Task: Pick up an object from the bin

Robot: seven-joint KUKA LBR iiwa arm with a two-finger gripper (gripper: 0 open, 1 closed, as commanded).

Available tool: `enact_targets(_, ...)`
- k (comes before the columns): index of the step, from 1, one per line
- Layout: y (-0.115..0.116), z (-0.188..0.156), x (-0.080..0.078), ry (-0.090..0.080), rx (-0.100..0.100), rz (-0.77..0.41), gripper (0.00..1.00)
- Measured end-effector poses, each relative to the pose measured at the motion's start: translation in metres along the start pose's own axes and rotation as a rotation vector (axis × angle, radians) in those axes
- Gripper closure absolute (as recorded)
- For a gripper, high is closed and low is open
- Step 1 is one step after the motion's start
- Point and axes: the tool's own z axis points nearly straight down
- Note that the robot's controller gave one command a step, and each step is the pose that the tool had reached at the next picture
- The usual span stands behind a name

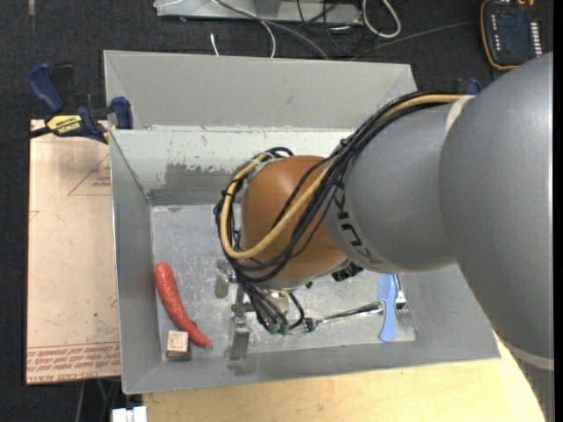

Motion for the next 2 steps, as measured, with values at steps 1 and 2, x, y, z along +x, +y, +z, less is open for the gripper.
enact_targets(1,-0.001,-0.004,-0.002,-0.007,-0.002,0.005,0.0)
enact_targets(2,0.06,0.063,-0.011,-0.017,-0.006,0.062,0.0)
